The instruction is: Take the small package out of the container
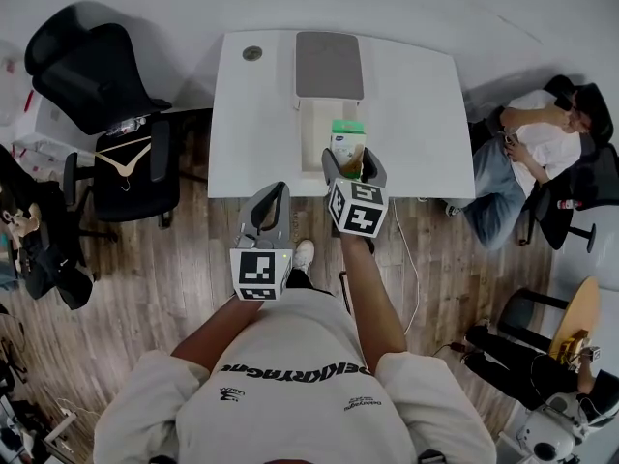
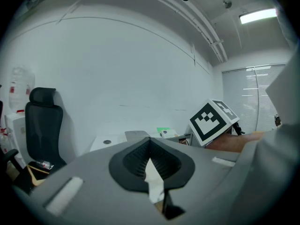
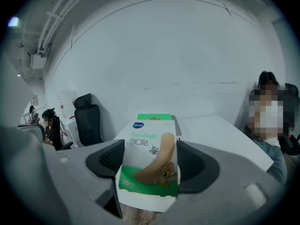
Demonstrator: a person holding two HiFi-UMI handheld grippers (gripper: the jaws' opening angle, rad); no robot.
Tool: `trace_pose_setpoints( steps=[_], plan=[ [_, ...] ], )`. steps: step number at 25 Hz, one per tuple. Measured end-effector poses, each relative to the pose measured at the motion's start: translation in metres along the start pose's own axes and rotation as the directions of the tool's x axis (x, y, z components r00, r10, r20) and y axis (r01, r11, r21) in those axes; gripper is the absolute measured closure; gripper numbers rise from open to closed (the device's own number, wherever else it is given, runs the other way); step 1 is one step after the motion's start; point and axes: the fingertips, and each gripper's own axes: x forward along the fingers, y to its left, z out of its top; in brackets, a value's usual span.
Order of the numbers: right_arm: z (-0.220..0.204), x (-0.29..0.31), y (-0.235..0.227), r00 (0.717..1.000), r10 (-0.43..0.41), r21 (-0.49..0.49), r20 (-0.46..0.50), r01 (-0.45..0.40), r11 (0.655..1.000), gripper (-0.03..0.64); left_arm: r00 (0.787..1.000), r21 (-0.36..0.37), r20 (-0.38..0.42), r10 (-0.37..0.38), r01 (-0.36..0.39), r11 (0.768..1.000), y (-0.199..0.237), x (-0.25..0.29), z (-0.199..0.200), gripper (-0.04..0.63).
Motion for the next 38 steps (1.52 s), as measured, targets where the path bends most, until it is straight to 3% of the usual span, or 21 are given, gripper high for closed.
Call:
trace_pose_setpoints(
  steps=[38],
  plan=[
    [0.033, -0.105, 0.039, 0.974, 0.042, -0.062, 0.221, -0.029, 0.998, 0.273, 0.994, 0.043, 0.093, -0.052, 0.048, 0.998, -0.009, -0.029, 0.032, 0.592]
  ],
)
